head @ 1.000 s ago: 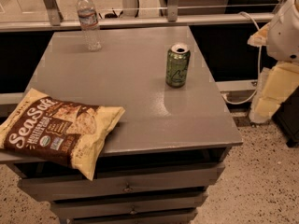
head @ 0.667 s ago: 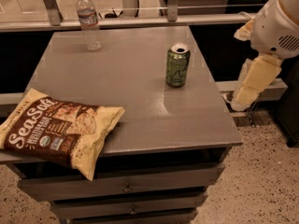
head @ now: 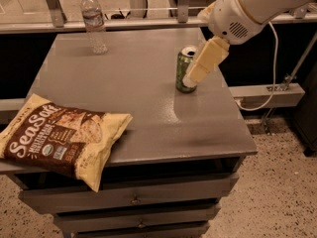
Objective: Move water bottle near brown chip bag
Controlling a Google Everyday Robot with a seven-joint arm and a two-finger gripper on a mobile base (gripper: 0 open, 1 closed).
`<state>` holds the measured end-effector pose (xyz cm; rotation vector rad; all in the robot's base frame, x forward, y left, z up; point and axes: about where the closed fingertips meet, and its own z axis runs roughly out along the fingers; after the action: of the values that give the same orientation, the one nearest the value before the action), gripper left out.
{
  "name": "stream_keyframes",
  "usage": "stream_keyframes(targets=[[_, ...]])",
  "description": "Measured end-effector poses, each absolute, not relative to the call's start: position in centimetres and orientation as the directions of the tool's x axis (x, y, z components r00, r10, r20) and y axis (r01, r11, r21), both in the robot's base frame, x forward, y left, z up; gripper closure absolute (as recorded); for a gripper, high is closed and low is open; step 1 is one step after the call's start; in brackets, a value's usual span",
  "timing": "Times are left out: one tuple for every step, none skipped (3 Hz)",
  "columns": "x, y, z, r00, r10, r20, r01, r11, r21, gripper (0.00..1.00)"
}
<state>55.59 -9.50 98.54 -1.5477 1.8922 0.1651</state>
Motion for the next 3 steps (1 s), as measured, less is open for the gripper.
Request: stream_keyframes(targets=[[55.6, -9.5, 98.5, -0.064, -0.821, -0.568, -0.907, 0.286, -0.311, 0.0], [57.4, -7.5, 99.0, -0.053, -0.779, -0.624, -0.9, 0.308, -0.309, 0.0], [62.4, -2.1, 99.5, -0.03, -0.688, -0.725, -0.902, 0.331, -0.277, 0.0]])
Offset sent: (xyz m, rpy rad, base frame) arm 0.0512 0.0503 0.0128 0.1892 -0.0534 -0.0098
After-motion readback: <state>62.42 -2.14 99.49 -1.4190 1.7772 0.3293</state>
